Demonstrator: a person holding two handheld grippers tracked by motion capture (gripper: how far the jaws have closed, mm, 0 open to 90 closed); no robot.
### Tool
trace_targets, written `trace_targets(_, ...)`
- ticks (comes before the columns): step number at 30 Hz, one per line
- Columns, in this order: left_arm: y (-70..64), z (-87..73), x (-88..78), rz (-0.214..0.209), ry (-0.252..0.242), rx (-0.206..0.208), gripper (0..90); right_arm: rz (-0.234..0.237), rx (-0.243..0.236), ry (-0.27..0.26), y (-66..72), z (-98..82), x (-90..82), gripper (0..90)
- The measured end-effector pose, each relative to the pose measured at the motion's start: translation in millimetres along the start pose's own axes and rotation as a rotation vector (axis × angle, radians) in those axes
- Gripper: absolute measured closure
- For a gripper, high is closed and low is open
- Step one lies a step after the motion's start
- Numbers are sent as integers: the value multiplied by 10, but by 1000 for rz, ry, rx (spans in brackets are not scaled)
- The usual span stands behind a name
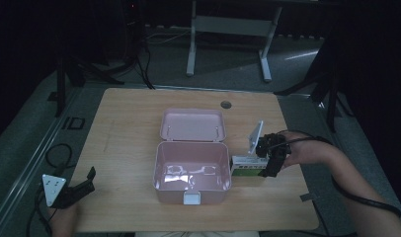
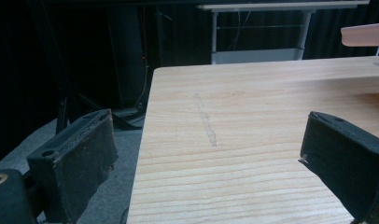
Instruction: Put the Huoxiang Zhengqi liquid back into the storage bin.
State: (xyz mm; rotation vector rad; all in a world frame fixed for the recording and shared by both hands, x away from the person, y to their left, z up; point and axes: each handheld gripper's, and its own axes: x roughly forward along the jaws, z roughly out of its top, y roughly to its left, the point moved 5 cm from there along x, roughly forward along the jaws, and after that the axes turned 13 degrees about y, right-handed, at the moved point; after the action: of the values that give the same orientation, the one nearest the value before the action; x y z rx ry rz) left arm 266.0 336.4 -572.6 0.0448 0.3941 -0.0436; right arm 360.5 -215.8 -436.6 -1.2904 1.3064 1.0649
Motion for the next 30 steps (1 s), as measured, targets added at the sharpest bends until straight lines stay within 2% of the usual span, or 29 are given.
trace_targets(4, 3, -1, -1, -2, -1, -3, 38, 2, -3, 23, -94, 4, 39, 285)
trace_targets(7, 1, 0, 0, -5, 0, -1, 38, -3, 6, 31, -214, 15, 93, 322)
trace_targets(9, 1, 0, 1, -5, 0, -1, 38, 0, 8, 34, -234, 20, 108, 335)
trace_targets(10, 1, 0, 1, -5, 0, -1, 38, 15, 4, 54, -269, 39, 167, 361)
trace_targets(16, 1, 0, 0, -5, -1, -1, 38, 27, 4, 101, -326, 92, 321, 403)
trace_targets(30, 0, 0, 1, -8, 0, 2, 38, 26, -10, 129, -414, 192, 518, 484)
